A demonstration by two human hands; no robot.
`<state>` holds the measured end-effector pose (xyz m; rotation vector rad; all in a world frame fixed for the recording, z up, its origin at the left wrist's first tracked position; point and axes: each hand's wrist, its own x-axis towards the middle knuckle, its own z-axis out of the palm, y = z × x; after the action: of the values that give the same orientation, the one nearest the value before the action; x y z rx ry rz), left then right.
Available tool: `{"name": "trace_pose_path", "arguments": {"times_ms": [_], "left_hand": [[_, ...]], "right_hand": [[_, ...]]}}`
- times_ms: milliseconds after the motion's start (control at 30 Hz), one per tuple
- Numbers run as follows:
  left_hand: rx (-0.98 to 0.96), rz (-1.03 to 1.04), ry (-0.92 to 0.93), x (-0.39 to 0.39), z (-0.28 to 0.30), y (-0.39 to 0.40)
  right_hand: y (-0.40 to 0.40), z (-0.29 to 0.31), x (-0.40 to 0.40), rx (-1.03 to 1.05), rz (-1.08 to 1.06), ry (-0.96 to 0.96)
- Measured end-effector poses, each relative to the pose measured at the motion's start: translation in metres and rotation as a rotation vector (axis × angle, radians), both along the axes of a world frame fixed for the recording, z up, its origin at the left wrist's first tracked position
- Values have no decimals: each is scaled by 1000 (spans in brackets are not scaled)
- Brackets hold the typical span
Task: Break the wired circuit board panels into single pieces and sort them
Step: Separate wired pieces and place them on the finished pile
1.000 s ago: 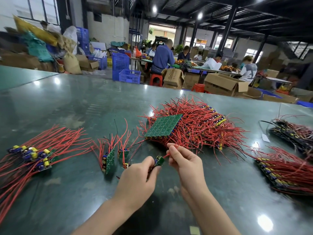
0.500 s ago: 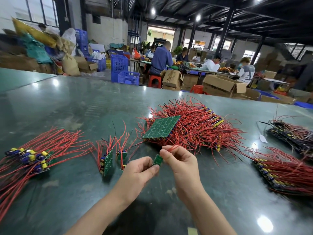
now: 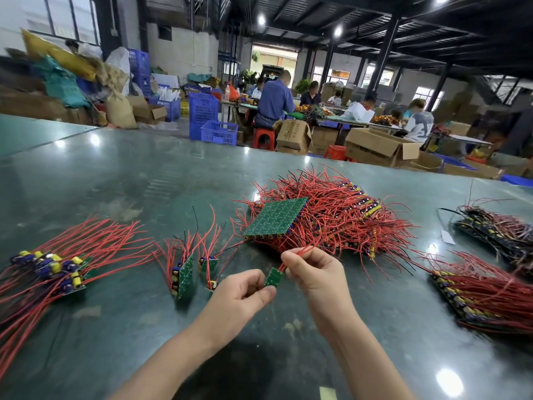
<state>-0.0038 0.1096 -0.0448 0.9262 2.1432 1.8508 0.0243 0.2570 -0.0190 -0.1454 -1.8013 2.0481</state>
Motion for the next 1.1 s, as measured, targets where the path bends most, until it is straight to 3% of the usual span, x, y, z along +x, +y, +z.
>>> {"name": "trace_pose_path", "arguments": {"times_ms": [133, 300, 667, 867, 1100], "left_hand": [[-8, 27, 54, 1, 0, -1], [-38, 44, 100, 2, -2, 0], [-77, 164, 158, -4, 1, -2], [-115, 185, 170, -5, 0, -5], [-134, 212, 117, -8, 2, -7]], "right_hand": [[-1, -1, -2, -34, -24, -17], [6, -1, -5, -235, -117, 75], [8, 1, -4, -282, -266, 152], [22, 5, -3, -410, -417, 170], [19, 8, -2, -410, -370, 197]]}}
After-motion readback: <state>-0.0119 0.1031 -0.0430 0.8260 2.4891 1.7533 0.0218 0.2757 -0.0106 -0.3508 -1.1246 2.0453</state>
